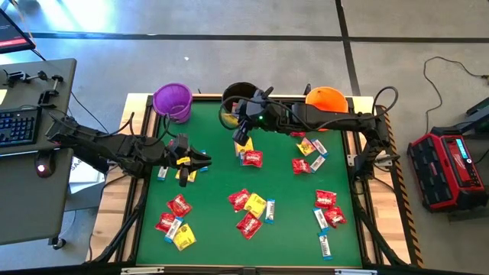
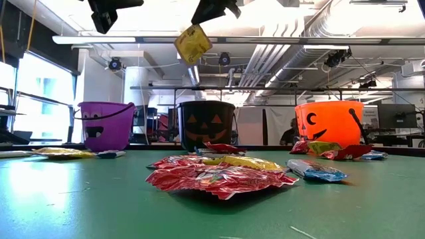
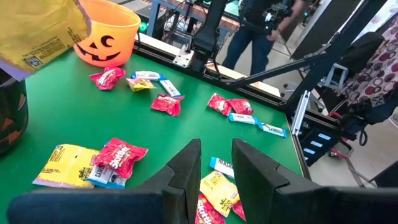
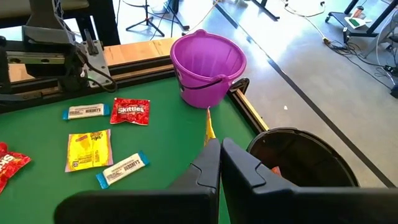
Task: Sort candy by brand, put in halloween buckets
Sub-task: Put the yellow candy pack into the black bucket
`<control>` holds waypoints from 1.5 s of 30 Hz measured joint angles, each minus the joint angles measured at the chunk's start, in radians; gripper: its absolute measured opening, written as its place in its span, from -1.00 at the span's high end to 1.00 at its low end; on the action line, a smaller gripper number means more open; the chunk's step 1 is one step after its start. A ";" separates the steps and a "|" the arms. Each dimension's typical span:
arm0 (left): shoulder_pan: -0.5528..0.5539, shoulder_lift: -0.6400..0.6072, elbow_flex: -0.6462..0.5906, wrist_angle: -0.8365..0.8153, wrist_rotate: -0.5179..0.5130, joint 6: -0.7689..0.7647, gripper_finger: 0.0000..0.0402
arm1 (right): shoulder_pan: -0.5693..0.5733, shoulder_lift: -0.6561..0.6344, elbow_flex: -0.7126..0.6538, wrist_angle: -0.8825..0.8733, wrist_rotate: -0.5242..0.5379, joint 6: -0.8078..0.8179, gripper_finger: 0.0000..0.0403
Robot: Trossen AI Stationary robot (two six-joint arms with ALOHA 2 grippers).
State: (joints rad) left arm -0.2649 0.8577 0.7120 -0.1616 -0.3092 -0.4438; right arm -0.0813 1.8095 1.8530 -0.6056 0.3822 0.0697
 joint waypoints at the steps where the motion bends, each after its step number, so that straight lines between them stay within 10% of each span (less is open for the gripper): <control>1: 0.000 0.000 0.000 0.000 0.000 0.000 0.60 | -0.002 0.000 0.000 0.000 0.000 0.000 1.00; 45: 0.000 0.000 0.000 0.000 0.000 -0.001 0.60 | -0.033 0.000 0.000 -0.005 0.035 0.000 1.00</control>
State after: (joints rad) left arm -0.2649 0.8579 0.7120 -0.1616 -0.3096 -0.4450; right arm -0.1139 1.8099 1.8530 -0.6106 0.4171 0.0696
